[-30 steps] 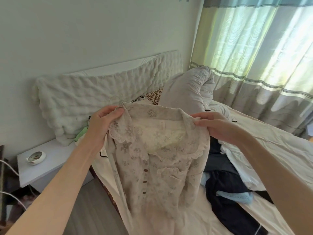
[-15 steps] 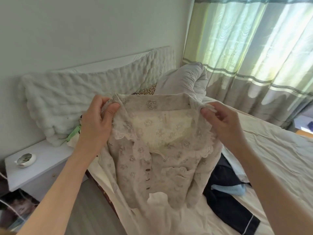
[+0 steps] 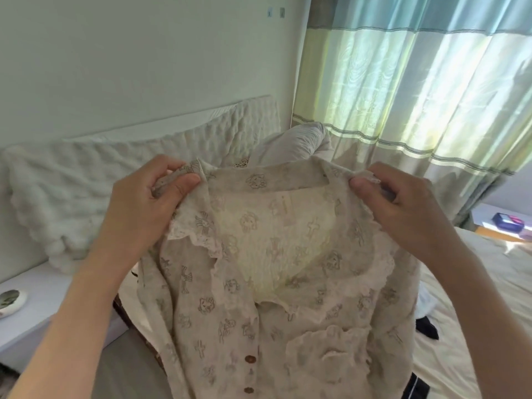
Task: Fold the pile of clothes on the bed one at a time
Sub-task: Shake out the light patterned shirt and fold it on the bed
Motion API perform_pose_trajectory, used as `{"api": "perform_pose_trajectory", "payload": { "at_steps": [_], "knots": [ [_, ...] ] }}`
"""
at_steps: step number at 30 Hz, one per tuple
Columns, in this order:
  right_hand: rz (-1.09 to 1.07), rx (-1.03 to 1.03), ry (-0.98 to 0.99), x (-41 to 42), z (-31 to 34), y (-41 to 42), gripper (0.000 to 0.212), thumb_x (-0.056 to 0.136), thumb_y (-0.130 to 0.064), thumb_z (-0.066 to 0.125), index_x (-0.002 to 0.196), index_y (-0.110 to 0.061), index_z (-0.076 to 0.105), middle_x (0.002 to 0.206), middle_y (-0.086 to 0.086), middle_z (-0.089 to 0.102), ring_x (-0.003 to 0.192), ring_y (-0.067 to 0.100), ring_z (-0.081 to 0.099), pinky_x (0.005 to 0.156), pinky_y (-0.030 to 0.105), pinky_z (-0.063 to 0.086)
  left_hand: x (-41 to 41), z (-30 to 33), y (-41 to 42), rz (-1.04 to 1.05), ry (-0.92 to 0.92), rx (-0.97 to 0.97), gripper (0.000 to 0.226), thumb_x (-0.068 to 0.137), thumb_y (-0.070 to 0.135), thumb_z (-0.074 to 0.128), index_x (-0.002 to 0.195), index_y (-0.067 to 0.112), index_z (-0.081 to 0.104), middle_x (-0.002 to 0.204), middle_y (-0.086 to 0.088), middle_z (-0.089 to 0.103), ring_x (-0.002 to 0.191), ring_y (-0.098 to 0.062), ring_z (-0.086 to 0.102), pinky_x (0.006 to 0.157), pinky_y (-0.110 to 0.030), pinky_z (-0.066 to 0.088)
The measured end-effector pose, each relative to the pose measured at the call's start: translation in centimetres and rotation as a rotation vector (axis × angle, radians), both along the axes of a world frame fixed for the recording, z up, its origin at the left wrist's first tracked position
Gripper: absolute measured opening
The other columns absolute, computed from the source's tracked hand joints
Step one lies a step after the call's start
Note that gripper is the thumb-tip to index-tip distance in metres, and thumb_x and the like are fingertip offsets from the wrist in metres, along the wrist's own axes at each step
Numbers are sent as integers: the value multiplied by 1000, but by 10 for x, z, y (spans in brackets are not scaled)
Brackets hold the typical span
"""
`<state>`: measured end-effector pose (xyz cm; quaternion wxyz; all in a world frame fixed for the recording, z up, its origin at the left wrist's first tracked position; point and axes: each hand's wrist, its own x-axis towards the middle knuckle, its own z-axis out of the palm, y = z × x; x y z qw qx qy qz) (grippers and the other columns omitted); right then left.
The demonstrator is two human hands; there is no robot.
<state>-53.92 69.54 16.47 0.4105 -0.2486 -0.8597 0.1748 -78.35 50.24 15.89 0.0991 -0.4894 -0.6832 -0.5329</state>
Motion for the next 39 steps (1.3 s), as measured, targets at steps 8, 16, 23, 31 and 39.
{"api": "perform_pose_trajectory", "payload": {
  "at_steps": [8, 16, 23, 31, 39],
  "knots": [
    [29, -274, -182, -55, -123, 60, 39, 91, -44, 52, 65, -16, 47, 55, 3, 50, 54, 19, 50, 55, 37, 42, -40, -124, 41, 74, -103, -316, 26, 79, 58, 47, 85, 36, 59, 72, 21, 58, 65, 11, 56, 56, -5, 38],
    [4, -368, -441, -152, -250, 124, 40, 97, -41, 47, 62, -23, 36, 54, -7, 45, 65, 23, 61, 56, 31, 36, -119, -259, 108, 181, -113, -547, 33, 93, 45, 47, 102, 14, 54, 62, -4, 57, 57, -17, 53, 52, -28, 38],
    [-90, -413, -560, -242, -382, 202, 38, 96, -46, 45, 70, -18, 50, 62, -5, 52, 68, 22, 61, 62, 33, 42, -209, -390, 189, 222, -139, -685, 43, 94, 51, 40, 103, 11, 53, 61, 0, 53, 56, -19, 52, 53, -32, 37],
    [-199, -471, -626, -291, -528, 258, 40, 94, -46, 48, 75, -12, 54, 58, -4, 46, 61, 20, 49, 53, 29, 32, -251, -522, 258, 256, -29, -827, 42, 98, 47, 37, 110, 10, 52, 60, 6, 45, 61, -21, 47, 57, -31, 31],
    [-217, -490, -697, -322, -588, 280, 32, 99, -37, 42, 107, -16, 64, 94, 4, 62, 92, 26, 55, 80, 38, 43, -271, -591, 290, 261, -24, -918, 46, 96, 51, 37, 118, 12, 48, 104, -10, 62, 83, -30, 57, 64, -34, 34]
  ]
}}
